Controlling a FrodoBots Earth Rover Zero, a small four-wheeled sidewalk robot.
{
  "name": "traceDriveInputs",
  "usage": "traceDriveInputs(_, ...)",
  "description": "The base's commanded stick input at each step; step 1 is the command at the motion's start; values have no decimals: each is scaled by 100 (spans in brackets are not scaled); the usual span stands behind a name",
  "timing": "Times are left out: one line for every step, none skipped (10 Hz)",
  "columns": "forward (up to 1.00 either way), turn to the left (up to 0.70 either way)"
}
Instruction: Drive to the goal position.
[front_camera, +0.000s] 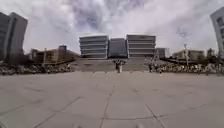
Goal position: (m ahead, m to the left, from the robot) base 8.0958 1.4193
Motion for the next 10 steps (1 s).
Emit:
traceDriveInputs(70, 0)
traceDriveInputs(70, 0)
traceDriveInputs(70, 0)
traceDriveInputs(70, 0)
traceDriveInputs(70, 0)
traceDriveInputs(70, 0)
traceDriveInputs(70, 0)
traceDriveInputs(70, 0)
traceDriveInputs(70, 0)
traceDriveInputs(70, 0)
